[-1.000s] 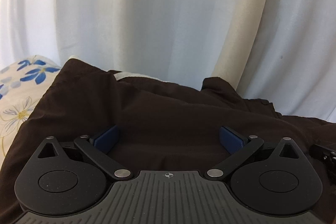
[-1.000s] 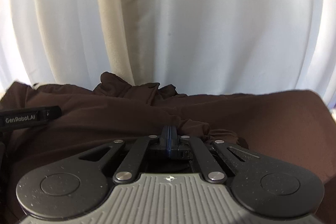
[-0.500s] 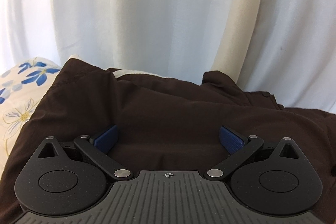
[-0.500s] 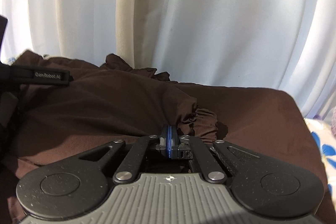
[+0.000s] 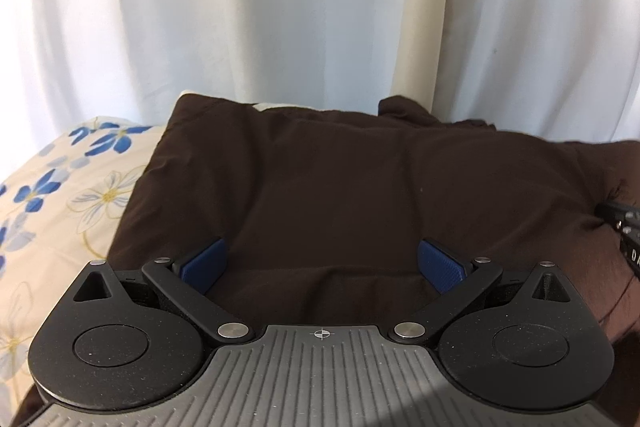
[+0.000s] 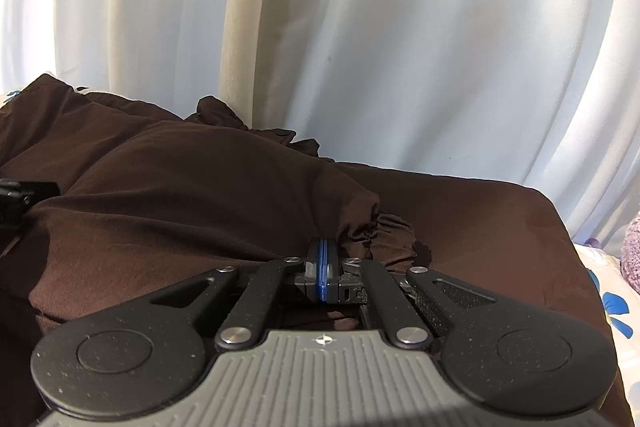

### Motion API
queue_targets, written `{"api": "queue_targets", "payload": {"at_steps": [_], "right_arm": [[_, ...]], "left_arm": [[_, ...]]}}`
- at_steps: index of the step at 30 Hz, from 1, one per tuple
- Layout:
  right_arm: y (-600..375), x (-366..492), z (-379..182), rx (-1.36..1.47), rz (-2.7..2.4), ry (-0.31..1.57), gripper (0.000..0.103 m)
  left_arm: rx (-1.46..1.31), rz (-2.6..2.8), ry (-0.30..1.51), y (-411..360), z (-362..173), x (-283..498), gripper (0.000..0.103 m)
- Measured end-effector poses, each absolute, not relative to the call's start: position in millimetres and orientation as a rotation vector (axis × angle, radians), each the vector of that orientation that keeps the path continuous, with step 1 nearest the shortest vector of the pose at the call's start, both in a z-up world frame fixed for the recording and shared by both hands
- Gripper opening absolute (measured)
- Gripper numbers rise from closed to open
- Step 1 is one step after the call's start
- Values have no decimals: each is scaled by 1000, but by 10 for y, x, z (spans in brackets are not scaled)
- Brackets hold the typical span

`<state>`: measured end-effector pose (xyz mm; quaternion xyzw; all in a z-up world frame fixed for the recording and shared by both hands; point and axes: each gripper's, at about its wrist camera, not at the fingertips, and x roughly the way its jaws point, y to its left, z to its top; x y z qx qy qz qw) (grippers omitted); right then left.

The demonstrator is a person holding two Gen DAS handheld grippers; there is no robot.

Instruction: Fold large clothes

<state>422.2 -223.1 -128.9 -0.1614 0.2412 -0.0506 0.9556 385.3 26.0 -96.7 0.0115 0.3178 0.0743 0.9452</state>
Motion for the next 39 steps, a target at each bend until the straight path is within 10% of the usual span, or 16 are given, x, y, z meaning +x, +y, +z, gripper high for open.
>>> {"api": "queue_targets", "payload": {"at_steps": [18, 30, 39], "right_arm": [[-2210, 3601, -883, -255, -18, 603, 2], [-3594, 1118, -612, 39, 35, 655, 43], [-4310, 314, -702, 219, -158, 770, 46]], "left_arm": [[166, 144, 784, 213, -690, 3204, 103], [-169, 32, 786, 1068, 135, 1302, 103], [-407, 119, 989, 1788, -306, 614, 103]]}}
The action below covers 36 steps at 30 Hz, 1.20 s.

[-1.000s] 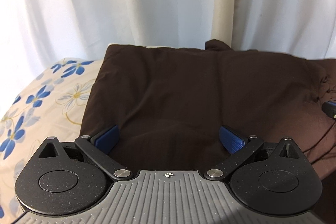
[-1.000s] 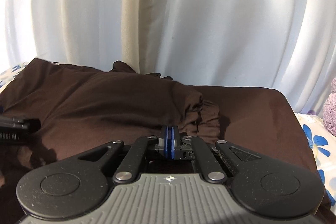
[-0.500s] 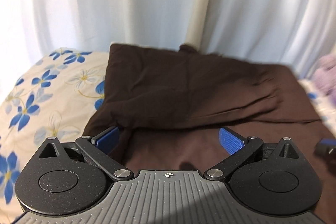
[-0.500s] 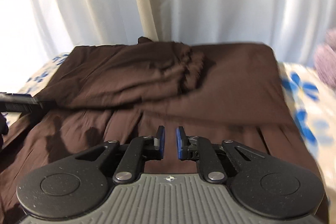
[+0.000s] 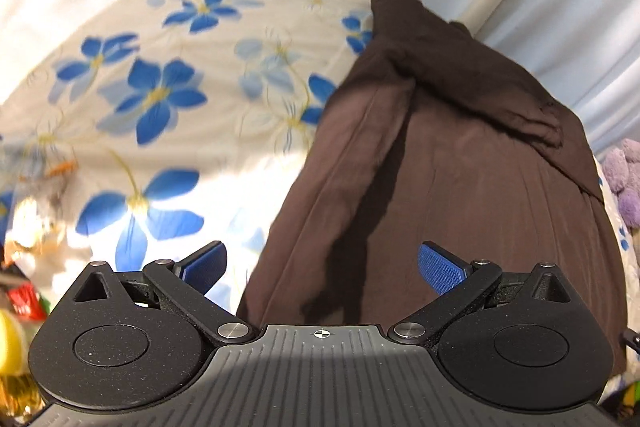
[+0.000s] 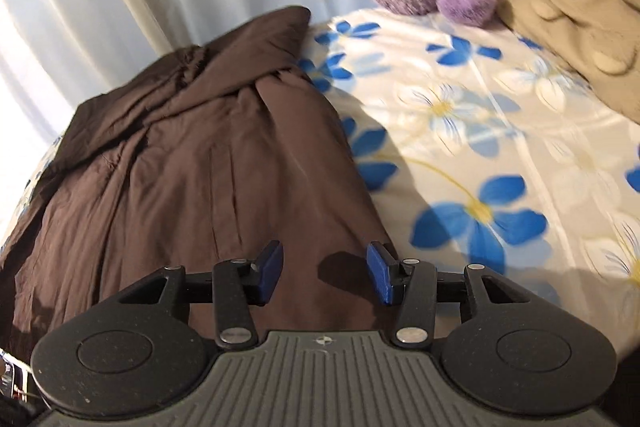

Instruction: Fold large clothes

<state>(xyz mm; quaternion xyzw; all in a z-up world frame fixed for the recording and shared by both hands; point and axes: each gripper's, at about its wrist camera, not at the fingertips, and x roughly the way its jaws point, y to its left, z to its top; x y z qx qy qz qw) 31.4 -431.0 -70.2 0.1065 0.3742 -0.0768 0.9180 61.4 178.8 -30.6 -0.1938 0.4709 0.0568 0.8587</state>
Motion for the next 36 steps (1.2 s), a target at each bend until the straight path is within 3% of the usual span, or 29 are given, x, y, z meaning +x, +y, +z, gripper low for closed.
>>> {"api": "queue_targets", "payload": {"at_steps": [4, 7, 12, 13, 14, 17, 19, 21, 22, 24, 25, 26, 29, 36], "right_arm": [[-4334, 192, -719, 203, -169, 820, 46], [-4377, 196, -667, 178, -221, 830, 46], [-4530, 222, -803, 245, -208, 919, 46], [-4549, 217, -829, 260, -200, 924, 43], [-4583, 215, -847, 290, -185, 926, 33], [-4633, 199, -834, 354, -148, 918, 24], [-4647, 207, -824, 369, -122, 916, 27], [-4652, 257, -864, 375, -94, 941, 38], [-4650, 278, -882, 377, -82, 946, 41], [-4627, 310, -884, 364, -64, 952, 37], [-4622, 315, -867, 361, -47, 946, 26], [-4617, 318, -841, 368, -28, 939, 16], [-4599, 315, -731, 405, 30, 891, 9], [-4450, 510, -282, 505, 183, 734, 7]], "left_arm": [[-439, 73, 1044, 1795, -432, 532, 103], [-451, 47, 1068, 1794, -499, 497, 90], [-447, 58, 1088, 1806, -510, 475, 83], [-439, 49, 1095, 1799, -505, 485, 80], [-423, 43, 1105, 1786, -503, 495, 75], [-369, 40, 1137, 1753, -520, 526, 62], [-369, 51, 1148, 1761, -552, 537, 61], [-371, 59, 1149, 1757, -570, 537, 58], [-369, 65, 1154, 1757, -577, 537, 49], [-393, 49, 1153, 1761, -575, 531, 33], [-413, 37, 1151, 1759, -565, 530, 21], [-435, 33, 1142, 1754, -545, 527, 18], [-486, 25, 1095, 1725, -413, 522, 14], [-625, -47, 868, 1731, 222, 670, 12]]}}
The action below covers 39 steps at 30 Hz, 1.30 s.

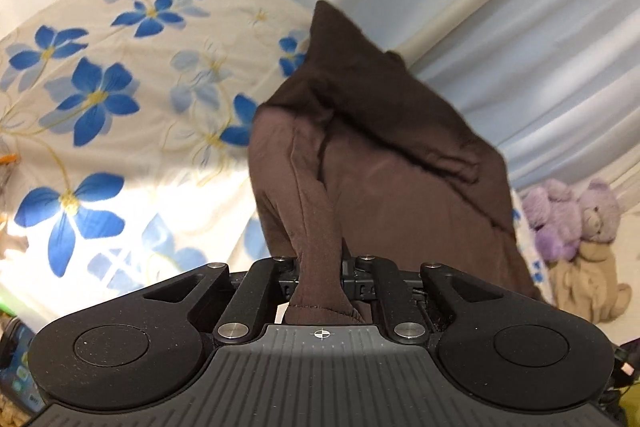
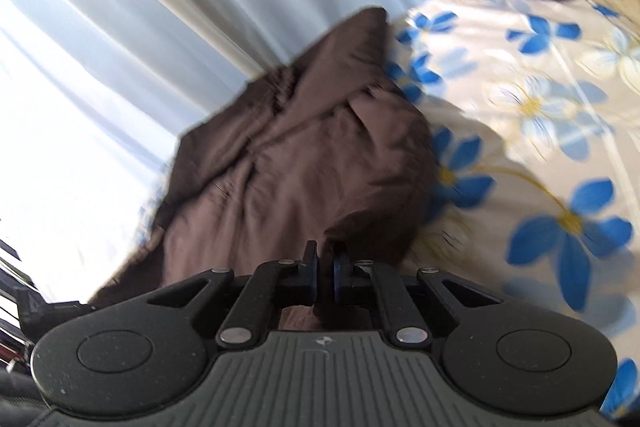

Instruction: Fold large clothes

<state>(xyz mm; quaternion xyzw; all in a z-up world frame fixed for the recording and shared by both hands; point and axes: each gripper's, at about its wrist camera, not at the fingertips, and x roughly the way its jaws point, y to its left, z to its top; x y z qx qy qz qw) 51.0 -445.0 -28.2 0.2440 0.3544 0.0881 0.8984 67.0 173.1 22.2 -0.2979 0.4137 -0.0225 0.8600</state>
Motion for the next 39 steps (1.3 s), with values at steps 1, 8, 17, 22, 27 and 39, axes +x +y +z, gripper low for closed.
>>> {"api": "queue_targets", "payload": {"at_steps": [1, 8, 17, 22, 27, 39], "right_arm": [[-4443, 579, -209, 520, 202, 710, 6], [-4312, 1281, 359, 453, 208, 555, 6], [-4380, 2345, 739, 388, -23, 406, 6], [-4527, 2823, 556, 441, -117, 370, 7], [-4608, 3109, 378, 500, -123, 375, 22], [-4563, 3665, -152, 211, -240, 527, 61]], "left_arm": [[-646, -60, 844, 1747, 305, 733, 12], [-695, -78, 700, 1917, 819, 1432, 13], [-787, 8, 627, 2206, 711, 2630, 14], [-809, 30, 650, 2273, 418, 3171, 30], [-865, 10, 588, 2366, 273, 3328, 75], [-418, 44, 698, 2182, -232, 3759, 96]]}}
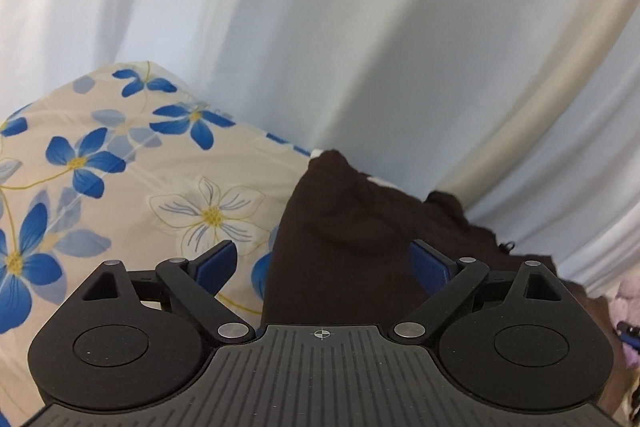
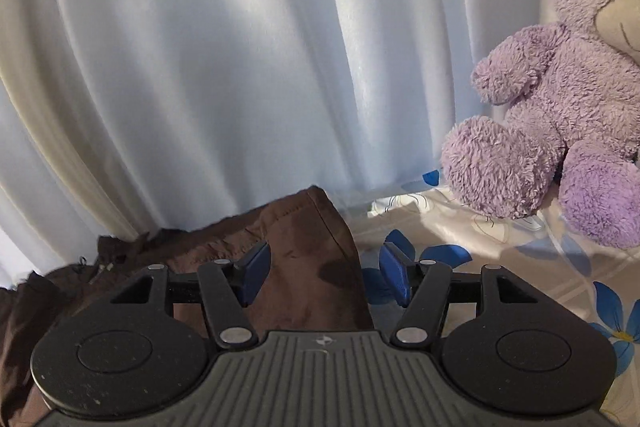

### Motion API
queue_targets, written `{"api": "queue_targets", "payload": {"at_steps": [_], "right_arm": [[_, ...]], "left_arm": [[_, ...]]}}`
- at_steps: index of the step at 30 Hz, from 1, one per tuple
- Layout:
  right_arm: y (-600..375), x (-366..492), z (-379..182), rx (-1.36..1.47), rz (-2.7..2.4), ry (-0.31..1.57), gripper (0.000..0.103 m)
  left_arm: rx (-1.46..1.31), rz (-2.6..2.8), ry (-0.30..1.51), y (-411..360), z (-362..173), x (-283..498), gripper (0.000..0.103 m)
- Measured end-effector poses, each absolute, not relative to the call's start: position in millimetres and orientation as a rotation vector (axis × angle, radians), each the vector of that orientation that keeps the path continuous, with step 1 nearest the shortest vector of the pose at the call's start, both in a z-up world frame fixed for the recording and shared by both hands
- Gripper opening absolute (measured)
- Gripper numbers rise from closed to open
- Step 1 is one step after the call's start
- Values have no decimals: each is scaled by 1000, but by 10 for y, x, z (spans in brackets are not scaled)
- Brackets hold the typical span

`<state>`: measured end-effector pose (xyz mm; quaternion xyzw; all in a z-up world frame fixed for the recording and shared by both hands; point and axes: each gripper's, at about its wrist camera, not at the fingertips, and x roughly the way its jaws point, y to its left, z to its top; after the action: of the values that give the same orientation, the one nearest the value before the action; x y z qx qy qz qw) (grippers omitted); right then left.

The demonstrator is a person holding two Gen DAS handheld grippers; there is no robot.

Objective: Fold large clothes
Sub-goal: 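Grasp the hem with both tools and lift it toward the collar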

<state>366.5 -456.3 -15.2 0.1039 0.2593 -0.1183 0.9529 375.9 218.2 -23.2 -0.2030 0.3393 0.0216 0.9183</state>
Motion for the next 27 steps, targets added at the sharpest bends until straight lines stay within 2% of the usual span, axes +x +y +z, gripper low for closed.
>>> {"api": "queue_targets", "payload": {"at_steps": [4, 6, 7, 9, 10, 12, 14, 16, 20, 27], "right_arm": [[-4493, 4017, -284, 108, -262, 607, 61], [-4497, 4162, -323, 99, -256, 645, 61], [-4498, 4221, -342, 95, -259, 664, 61], [-4484, 4299, -358, 82, -250, 685, 61], [-4470, 4332, -372, 74, -244, 694, 59], [-4428, 4375, -394, 54, -234, 707, 50], [-4377, 4378, -416, 31, -223, 708, 29], [-4301, 4318, -413, -7, -230, 678, 19], [-4117, 4085, -218, -76, -249, 567, 9], [-3960, 3869, 766, -33, -197, 271, 8]], "left_arm": [[-411, 37, 750, 2141, -456, 4002, 94], [-428, 37, 754, 2144, -495, 4051, 81], [-425, 40, 761, 2143, -508, 4074, 66], [-416, 63, 767, 2142, -521, 4093, 62], [-414, 63, 758, 2139, -516, 4088, 56], [-397, 72, 748, 2116, -493, 4079, 43], [-390, 83, 737, 2097, -450, 4057, 27], [-399, 82, 713, 2097, -368, 4006, 18], [-431, 59, 606, 2111, 25, 3835, 16], [-376, 61, 397, 1964, 898, 4085, 15]]}}
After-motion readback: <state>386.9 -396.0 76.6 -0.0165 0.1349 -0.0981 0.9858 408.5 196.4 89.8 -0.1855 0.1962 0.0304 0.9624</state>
